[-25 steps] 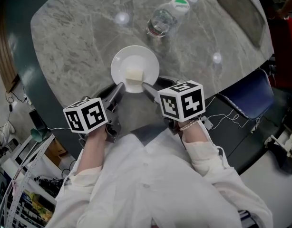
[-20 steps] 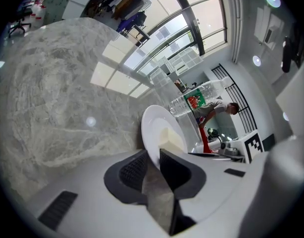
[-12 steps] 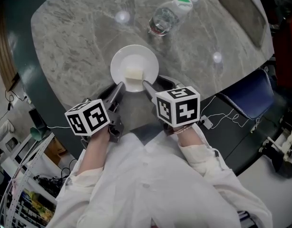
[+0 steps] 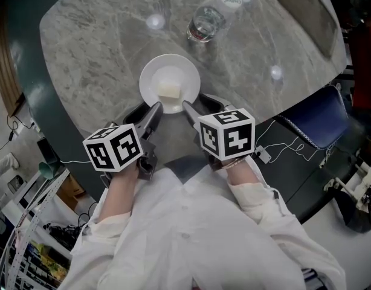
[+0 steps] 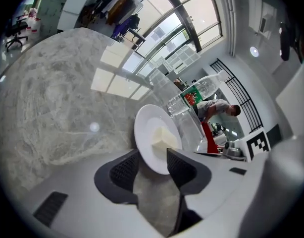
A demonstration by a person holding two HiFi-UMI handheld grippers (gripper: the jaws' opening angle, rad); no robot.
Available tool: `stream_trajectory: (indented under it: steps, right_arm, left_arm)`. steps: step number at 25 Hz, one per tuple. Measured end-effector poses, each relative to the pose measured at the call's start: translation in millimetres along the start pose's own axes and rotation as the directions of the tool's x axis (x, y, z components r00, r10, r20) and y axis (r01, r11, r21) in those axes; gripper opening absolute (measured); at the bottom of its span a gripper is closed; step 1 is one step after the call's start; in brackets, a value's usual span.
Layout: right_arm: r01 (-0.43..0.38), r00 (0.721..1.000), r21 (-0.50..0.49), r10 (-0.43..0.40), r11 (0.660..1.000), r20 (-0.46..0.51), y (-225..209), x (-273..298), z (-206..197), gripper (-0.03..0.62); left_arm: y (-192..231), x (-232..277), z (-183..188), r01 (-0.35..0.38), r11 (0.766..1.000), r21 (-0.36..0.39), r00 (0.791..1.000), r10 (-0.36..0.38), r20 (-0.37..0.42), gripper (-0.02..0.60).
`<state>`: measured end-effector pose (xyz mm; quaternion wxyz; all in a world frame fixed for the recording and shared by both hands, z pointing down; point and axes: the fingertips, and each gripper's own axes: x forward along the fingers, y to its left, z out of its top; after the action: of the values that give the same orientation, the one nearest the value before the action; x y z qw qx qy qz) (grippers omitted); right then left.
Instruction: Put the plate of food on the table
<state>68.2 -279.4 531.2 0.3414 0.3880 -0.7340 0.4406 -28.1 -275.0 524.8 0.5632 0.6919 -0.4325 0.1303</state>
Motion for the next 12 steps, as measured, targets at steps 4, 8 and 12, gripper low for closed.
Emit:
stream_trajectory:
  steps: [4, 8, 12]
  right_arm:
    - [0.008, 0.999, 0.014, -0.009, 1.000, 0.032, -4.2, -5.0, 2.0, 0.166]
    - [-0.004, 0.998, 0.031, 0.002, 1.000, 0.069, -2.6, -13.4, 4.3, 0.164]
    - [-0.038, 0.993, 0.040, 0.033, 0.998, 0.110, 3.5, -23.0, 5.1, 0.163]
  left_arm:
    - [-6.8, 1.5, -0.3, 0.002, 1.000, 0.018, 1.000, -0.002, -0.013, 0.233]
    - [-4.2, -6.3, -0.2, -0.015, 0.999, 0.032, 1.000, 0.015, -0.009, 0.249]
    - [-4.2, -18.7, 11.2, -0.004, 0.999, 0.043, 0.999, 0.003, 0.038, 0.249]
